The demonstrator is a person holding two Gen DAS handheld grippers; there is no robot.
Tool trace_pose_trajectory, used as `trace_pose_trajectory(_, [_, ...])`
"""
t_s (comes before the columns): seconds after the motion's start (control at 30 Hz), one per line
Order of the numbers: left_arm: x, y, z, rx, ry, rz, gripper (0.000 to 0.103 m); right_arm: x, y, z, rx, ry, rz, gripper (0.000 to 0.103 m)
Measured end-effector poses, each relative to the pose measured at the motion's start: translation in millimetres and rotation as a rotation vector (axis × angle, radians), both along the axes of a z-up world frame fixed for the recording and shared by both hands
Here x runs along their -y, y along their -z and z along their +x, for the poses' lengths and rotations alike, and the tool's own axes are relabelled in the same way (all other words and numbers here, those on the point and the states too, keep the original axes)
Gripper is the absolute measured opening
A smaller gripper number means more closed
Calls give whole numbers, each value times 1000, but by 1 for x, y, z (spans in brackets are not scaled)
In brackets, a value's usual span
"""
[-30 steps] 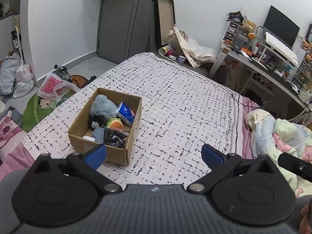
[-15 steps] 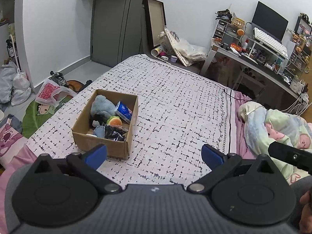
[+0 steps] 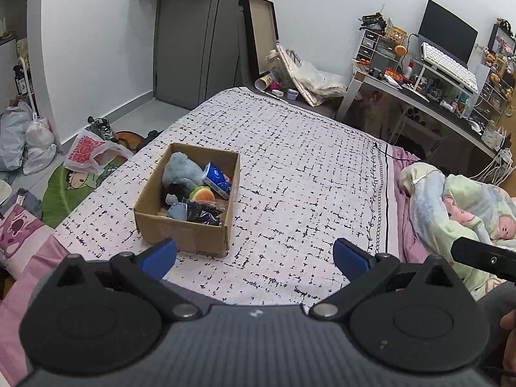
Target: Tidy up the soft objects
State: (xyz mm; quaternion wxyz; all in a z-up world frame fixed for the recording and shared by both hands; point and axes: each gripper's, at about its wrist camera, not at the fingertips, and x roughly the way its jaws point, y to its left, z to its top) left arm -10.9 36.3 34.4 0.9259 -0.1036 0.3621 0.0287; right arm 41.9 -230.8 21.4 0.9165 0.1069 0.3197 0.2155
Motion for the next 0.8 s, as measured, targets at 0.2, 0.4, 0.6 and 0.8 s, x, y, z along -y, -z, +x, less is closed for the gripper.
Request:
trace_pose_trajectory(0.2, [-2, -1, -3, -3, 5, 11, 102, 0, 1, 2, -18, 2, 3, 103])
trace_pose_trajectory(0.4, [-1, -1, -2, -13, 1, 17, 102, -1, 2, 2, -22, -5, -2, 103])
trace_pose_trajectory(0.6, [2, -1, -2, -16, 4, 35, 102, 1, 3, 3, -27, -8, 4, 103])
trace_pose_trajectory(0.8, [4, 0, -2, -22, 0, 44, 102, 1, 3, 3, -28, -12, 0, 103])
